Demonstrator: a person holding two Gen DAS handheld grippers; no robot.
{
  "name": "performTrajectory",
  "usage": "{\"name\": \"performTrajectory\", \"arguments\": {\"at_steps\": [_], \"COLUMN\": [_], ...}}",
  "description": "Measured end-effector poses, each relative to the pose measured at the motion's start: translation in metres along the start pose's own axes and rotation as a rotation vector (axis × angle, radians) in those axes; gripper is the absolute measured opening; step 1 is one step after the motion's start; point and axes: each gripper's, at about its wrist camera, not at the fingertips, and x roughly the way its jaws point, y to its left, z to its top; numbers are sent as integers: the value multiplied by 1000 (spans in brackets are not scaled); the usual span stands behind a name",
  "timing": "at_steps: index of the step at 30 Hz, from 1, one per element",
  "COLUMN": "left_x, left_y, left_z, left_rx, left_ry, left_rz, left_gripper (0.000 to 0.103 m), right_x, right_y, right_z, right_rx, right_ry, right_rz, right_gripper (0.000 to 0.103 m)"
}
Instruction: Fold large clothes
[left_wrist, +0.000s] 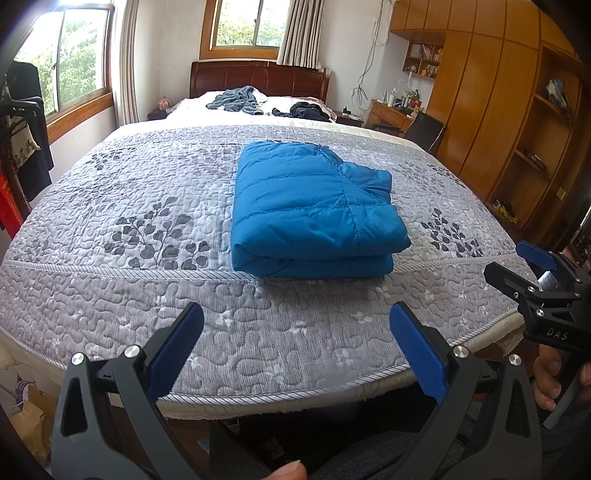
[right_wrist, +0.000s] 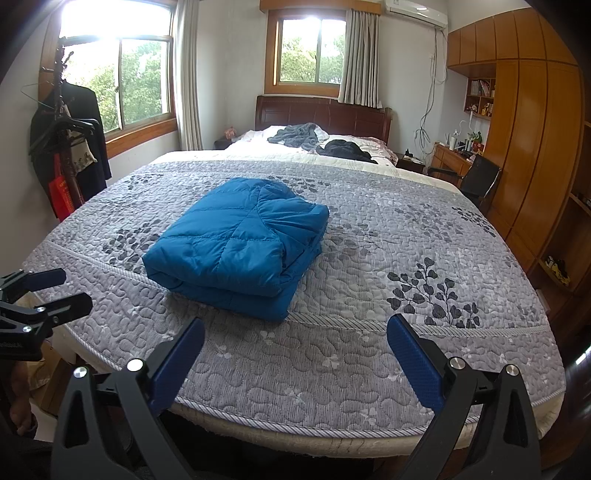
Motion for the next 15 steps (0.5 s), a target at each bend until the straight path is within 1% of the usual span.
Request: {"name": "performTrajectory", "arguments": {"at_steps": [15], "left_x": [0], "left_y": [0], "left_z": [0], "left_rx": [1], "left_ry": [-1], "left_rz": [0], "left_gripper": [100], "right_x": [-1], "right_y": [1], "right_z": [0], "right_rx": [0], "right_ry": [-1], "right_rz": [6], "right_gripper": [99]}}
